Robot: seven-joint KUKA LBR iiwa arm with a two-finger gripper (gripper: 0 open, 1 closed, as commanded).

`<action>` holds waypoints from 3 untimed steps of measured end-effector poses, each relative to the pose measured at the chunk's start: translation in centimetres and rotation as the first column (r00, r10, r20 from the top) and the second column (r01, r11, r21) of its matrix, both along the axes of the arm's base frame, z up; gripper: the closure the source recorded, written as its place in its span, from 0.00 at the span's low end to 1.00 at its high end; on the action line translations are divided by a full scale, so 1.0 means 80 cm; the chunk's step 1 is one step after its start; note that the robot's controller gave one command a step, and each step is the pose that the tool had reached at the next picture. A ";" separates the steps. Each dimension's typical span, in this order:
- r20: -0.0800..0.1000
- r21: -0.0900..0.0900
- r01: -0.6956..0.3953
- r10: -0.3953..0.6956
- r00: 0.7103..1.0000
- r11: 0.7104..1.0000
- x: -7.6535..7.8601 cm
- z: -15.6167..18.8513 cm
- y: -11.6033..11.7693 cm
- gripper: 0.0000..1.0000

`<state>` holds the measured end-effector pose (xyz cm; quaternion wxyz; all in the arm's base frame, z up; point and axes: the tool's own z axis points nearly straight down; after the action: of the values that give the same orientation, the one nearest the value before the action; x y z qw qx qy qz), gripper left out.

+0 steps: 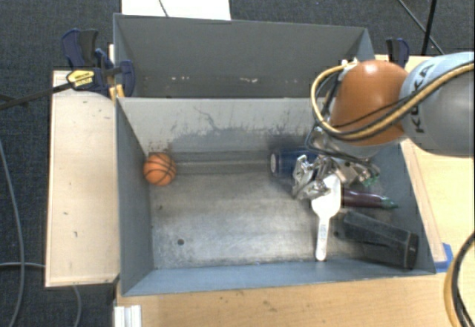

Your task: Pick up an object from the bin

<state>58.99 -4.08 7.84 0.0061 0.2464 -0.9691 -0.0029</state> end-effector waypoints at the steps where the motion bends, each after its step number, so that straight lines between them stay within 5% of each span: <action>1: -0.027 -0.008 0.002 -0.002 1.000 1.000 -0.007 0.000 -0.004 0.00; 2: -0.026 -0.007 0.003 -0.003 1.000 1.000 -0.007 0.000 -0.004 0.00; 3: 0.004 0.003 -0.070 0.070 0.998 0.998 -0.030 0.019 -0.041 0.00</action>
Offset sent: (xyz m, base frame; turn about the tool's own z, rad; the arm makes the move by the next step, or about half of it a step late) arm 0.0000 0.0000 0.0000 0.0000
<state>56.56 -7.35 9.39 0.0038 0.2804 -0.9599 -0.0037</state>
